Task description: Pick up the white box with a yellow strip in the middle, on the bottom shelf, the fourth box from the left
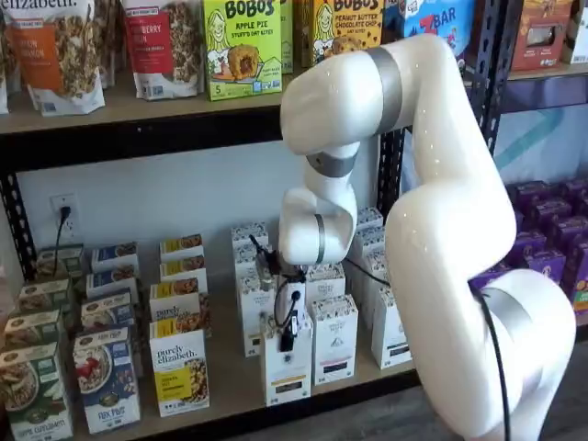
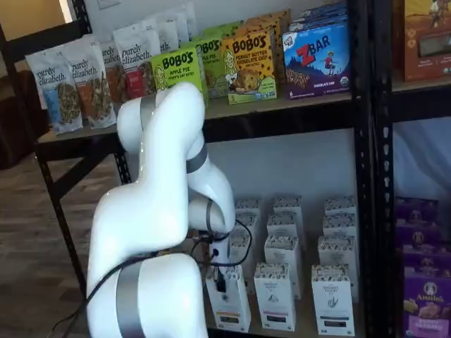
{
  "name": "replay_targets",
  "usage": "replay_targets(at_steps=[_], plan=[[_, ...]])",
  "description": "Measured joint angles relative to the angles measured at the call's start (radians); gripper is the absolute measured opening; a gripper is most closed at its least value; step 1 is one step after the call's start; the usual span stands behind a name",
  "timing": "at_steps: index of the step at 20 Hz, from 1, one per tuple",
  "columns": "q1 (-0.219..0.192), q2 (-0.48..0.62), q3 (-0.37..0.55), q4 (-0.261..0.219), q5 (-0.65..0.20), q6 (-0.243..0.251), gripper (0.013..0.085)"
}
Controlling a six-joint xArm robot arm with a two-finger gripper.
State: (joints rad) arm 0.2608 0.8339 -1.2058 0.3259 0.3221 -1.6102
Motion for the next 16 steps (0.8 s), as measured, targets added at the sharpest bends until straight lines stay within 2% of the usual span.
replay_targets(at_steps=[16], plan=[[0.014,-0.207,0.21,0.029,-0.011,-0.014,0.045]])
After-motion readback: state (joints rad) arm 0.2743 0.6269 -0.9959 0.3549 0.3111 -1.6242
